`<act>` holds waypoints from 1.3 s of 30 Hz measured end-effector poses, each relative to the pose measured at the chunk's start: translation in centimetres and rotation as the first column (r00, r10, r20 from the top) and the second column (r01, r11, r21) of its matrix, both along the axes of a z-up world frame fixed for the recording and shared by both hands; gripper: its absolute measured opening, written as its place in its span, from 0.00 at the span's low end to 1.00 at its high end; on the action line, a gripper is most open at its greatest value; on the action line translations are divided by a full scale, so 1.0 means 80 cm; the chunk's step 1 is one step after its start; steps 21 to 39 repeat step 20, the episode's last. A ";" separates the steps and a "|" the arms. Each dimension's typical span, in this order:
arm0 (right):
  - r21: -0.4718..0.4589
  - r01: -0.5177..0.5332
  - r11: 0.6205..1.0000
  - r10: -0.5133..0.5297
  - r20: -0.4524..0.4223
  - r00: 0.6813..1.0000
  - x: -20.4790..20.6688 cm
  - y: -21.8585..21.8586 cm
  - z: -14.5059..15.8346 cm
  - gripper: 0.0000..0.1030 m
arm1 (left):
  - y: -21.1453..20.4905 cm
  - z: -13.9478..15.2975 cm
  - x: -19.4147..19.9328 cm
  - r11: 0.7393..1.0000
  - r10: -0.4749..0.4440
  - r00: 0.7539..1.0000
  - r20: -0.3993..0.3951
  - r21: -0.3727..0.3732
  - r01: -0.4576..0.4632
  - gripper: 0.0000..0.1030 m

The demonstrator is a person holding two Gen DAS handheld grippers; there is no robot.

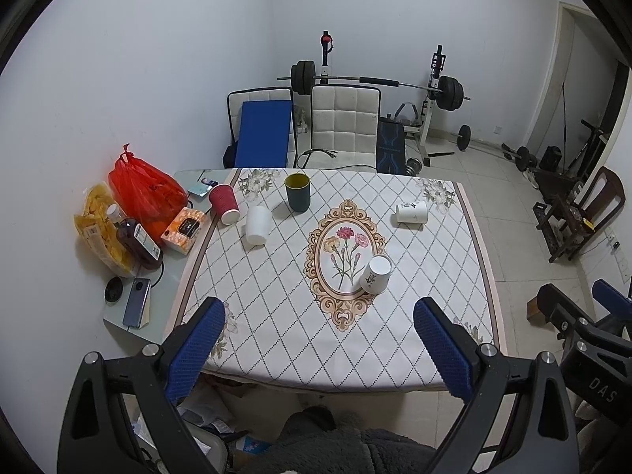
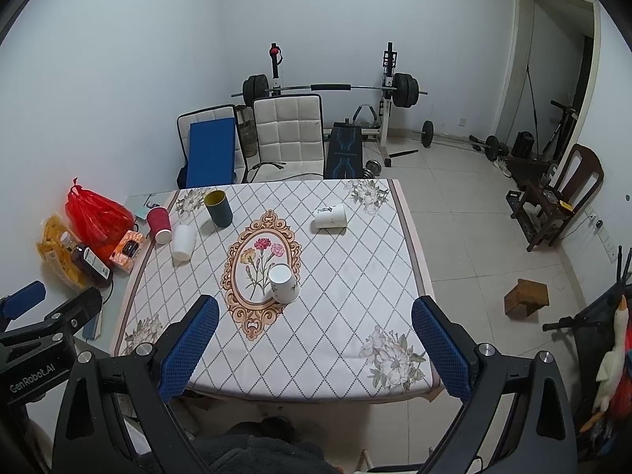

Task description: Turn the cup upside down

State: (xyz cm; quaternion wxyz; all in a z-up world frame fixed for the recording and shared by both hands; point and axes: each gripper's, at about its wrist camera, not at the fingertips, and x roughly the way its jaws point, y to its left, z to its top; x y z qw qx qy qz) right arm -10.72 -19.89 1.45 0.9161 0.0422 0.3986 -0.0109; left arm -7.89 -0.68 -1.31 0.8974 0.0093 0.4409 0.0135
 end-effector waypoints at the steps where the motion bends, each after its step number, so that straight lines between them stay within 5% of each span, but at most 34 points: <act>1: 0.000 -0.001 1.000 0.001 -0.001 1.000 0.000 -0.001 0.000 0.97 | -0.001 0.000 -0.001 1.000 0.000 1.000 -0.001 0.000 0.000 0.95; 39: 0.018 -0.010 1.000 0.010 0.000 1.000 -0.001 -0.011 -0.004 0.97 | -0.006 -0.001 -0.004 1.000 -0.004 1.000 0.004 -0.006 0.004 0.95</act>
